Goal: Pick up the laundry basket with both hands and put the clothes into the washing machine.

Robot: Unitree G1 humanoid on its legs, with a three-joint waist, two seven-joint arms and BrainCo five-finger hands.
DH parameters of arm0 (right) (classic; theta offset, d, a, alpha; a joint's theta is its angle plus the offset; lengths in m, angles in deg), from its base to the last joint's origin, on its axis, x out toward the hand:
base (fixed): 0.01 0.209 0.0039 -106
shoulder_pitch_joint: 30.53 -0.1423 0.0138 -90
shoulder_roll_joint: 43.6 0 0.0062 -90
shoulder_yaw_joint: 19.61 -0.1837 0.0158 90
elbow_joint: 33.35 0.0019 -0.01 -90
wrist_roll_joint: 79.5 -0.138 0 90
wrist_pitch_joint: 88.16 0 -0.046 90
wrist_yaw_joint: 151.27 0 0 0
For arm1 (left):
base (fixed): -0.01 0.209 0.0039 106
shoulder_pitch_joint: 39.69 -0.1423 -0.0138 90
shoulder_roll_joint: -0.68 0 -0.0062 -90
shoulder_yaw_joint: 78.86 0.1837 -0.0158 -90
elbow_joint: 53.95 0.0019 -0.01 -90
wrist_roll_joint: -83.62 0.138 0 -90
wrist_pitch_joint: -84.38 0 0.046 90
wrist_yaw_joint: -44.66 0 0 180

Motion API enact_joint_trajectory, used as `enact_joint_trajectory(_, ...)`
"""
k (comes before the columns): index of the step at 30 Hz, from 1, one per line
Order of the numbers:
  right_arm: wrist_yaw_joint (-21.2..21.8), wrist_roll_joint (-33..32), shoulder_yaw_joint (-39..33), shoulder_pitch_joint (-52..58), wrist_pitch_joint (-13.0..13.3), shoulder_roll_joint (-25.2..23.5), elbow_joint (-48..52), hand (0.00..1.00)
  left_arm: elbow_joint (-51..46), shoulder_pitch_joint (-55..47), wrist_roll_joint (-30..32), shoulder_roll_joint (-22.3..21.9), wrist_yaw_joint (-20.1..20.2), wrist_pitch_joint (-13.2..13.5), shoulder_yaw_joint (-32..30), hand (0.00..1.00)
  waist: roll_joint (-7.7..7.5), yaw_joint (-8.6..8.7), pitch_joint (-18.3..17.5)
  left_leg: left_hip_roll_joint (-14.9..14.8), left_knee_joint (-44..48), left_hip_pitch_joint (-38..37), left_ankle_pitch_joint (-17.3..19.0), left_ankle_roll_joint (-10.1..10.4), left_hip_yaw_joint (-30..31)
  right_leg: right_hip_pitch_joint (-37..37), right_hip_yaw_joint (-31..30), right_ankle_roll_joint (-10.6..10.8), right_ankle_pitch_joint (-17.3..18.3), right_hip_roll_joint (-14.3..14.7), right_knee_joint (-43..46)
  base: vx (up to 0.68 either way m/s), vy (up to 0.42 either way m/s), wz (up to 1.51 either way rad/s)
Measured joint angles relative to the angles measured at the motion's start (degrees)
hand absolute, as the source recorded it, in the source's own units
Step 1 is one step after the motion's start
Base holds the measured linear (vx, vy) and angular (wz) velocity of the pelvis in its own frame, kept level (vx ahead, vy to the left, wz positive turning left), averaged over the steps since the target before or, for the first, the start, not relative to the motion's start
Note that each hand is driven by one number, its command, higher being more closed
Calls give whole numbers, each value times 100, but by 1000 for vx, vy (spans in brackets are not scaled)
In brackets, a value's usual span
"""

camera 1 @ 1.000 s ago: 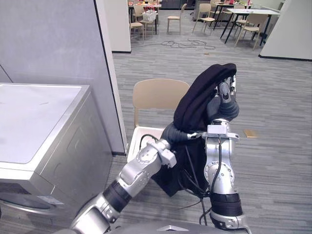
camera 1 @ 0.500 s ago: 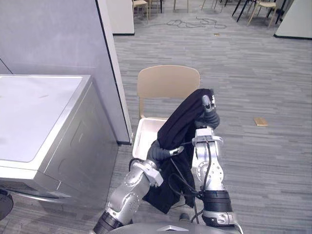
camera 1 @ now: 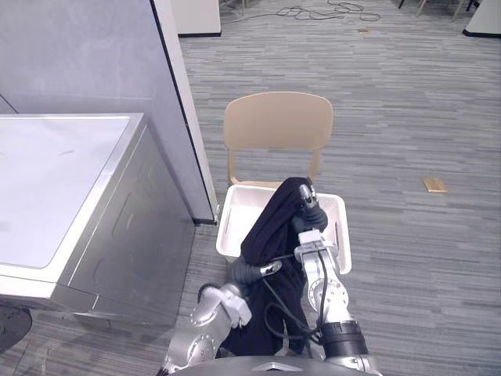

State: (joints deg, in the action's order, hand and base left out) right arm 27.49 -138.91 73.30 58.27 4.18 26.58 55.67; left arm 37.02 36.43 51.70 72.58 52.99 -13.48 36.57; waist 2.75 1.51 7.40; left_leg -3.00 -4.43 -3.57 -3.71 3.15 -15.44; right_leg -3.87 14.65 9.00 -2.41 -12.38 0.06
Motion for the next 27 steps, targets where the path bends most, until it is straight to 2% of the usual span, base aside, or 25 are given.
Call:
enact_joint_trajectory(9, 391, -1278, 1710, 272, -540, 212, 59, 0, 98, -108, 525, -25, -21, 5, -743, 100, -19, -152, 11, 4, 2, -67, 39, 9, -13, -9, 6, -3, 76, 18, 66, 36, -7, -2)
enact_joint_trajectory(13, 480, -1468, 2127, 273, -657, 408, 524, 0, 386, 168, 634, -32, -37, 15, -775, 100, -69, -186, 39, 3, 1, -108, 47, 10, -14, -16, 8, -20, 86, 17, 126, 0, 0, 0)
enact_joint_trajectory(17, 899, -1487, 2318, 262, -913, 1366, 1109, 0, 502, 443, 673, 0, 35, 16, -387, 100, -180, -284, 91, 6, -1, -131, 58, 14, -17, -12, -5, -96, 138, 16, 186, -34, -1, 0)
enact_joint_trajectory(20, 1204, -1486, 2230, 284, -1135, 2621, 1720, 0, 593, 765, 679, 57, 138, 18, 254, 100, -197, -343, 100, 8, -2, -108, 60, 16, -22, 31, -70, -102, 151, 15, 210, -30, 4, -2)
enact_joint_trajectory(21, 1296, -1484, 2158, 308, -1169, 2844, 1867, 0, 593, 853, 679, 64, 200, 23, 371, 100, -197, -356, 100, 7, -1, -88, 56, 18, -31, 73, -95, -102, 152, 16, 228, -26, 4, -7)
enact_joint_trajectory(23, 1626, -1434, 1588, 538, -1279, 3657, 2641, 0, 481, 1385, 673, 156, 371, 150, 928, 100, -214, -341, 110, 4, 1, 41, -14, -4, -44, 253, -144, -102, 149, 18, 302, -23, -1, -6)
enact_joint_trajectory(27, 1903, -1211, 769, 549, -1281, 3811, 3226, 0, 350, 2072, 666, 115, 430, 349, 1115, 100, -298, -154, 156, -3, 1, 45, -17, -2, -81, 306, -200, -102, 146, 22, 332, -11, 0, -7)
